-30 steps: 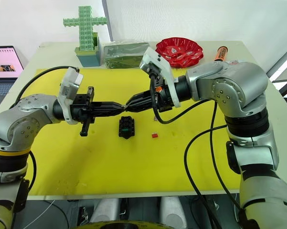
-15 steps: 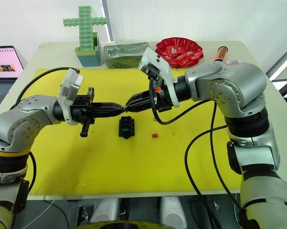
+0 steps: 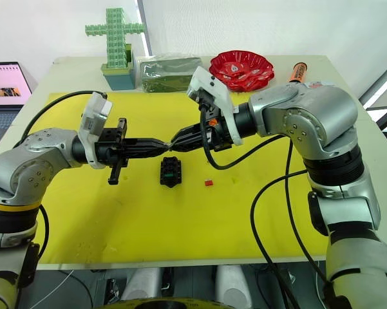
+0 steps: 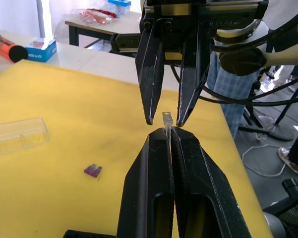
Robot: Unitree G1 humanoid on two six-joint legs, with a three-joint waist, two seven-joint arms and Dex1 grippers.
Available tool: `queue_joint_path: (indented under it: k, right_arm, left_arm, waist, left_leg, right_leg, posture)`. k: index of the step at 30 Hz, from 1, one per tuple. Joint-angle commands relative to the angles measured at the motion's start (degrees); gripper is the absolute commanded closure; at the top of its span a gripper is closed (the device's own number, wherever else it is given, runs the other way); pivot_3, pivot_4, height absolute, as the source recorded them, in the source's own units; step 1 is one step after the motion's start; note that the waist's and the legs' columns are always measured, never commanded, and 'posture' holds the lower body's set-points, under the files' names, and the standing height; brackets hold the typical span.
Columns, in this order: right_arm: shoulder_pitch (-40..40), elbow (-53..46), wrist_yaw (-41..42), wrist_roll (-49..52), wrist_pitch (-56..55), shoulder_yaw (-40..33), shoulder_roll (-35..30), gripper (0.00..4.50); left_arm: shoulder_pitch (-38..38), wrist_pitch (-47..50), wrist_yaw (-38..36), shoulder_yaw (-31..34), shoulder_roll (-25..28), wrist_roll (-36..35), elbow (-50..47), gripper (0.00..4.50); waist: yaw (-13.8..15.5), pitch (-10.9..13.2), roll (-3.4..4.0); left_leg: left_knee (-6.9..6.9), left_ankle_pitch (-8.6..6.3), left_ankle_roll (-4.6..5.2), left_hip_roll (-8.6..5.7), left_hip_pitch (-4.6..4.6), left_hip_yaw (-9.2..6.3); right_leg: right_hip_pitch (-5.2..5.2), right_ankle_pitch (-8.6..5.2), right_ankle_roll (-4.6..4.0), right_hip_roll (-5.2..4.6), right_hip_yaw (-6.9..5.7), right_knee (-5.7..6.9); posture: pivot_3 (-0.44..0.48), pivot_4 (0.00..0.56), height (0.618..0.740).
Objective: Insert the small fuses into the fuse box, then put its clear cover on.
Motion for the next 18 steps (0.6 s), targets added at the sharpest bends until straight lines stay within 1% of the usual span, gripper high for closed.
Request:
queue_joint_path:
  k: [1, 8, 12, 18]
  right_arm:
    - [-0.40, -1.37, 0.66, -0.11, -1.55, -0.74, -0.85, 3.76]
    - [-0.39, -1.24, 0.80, -0.06, -2.05, -0.59, -0.84, 3.76]
    - [-0.16, -1.39, 0.76, -0.04, -2.25, -0.60, -0.67, 4.44]
    - [0.11, -1.51, 0.61, -0.10, -2.57, -0.53, -0.49, 4.44]
  left_arm:
    - [-0.39, -0.81, 0.07, 1.79, 0.13, -1.09, -1.63, 4.50]
    - [-0.17, -0.89, 0.17, 1.70, 0.11, -0.96, -1.71, 4.50]
    - [-0.07, -0.89, 0.35, 1.69, 0.04, -0.96, -1.83, 4.50]
    - [-0.34, -0.56, 0.68, 1.94, 0.01, -1.33, -1.94, 4.50]
  waist:
    - [0.00, 0.00, 0.00]
    - [0.00, 0.00, 0.00]
    - [0.01, 0.00, 0.00]
    - [0.01, 0.00, 0.00]
  left_leg:
    - [0.00, 0.00, 0.00, 0.00, 0.00, 0.00]
    - [0.00, 0.00, 0.00, 0.00, 0.00, 0.00]
    - [0.00, 0.00, 0.00, 0.00, 0.00, 0.00]
    - [0.00, 0.00, 0.00, 0.00, 0.00, 0.00]
  right_leg:
    - [0.00, 0.00, 0.00, 0.00, 0.00, 0.00]
    - [0.00, 0.00, 0.00, 0.00, 0.00, 0.00]
    - [0.00, 0.00, 0.00, 0.00, 0.00, 0.00]
    - [0.00, 0.00, 0.00, 0.00, 0.00, 0.00]
  posture:
    - [0.000, 0.150, 0.740]
    - [0.000, 0.150, 0.740]
    - [0.000, 0.150, 0.740]
    - [0.000, 0.150, 0.740]
